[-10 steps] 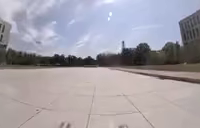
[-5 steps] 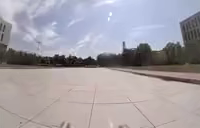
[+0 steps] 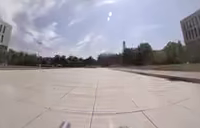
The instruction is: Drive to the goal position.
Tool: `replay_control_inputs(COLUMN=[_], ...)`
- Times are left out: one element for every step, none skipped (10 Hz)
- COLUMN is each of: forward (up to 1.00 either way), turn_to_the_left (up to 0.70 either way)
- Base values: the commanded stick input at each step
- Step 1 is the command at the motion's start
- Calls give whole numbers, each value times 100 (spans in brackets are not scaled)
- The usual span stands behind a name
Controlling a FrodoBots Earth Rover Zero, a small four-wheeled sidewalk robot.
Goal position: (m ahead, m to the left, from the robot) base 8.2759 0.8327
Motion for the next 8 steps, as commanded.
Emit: replay_control_inputs(forward=[70, 70, 70, 70, 70, 70, 70, 70], turn_to_the_left=[0, 0, 0, 0, 0, 0, 0, 0])
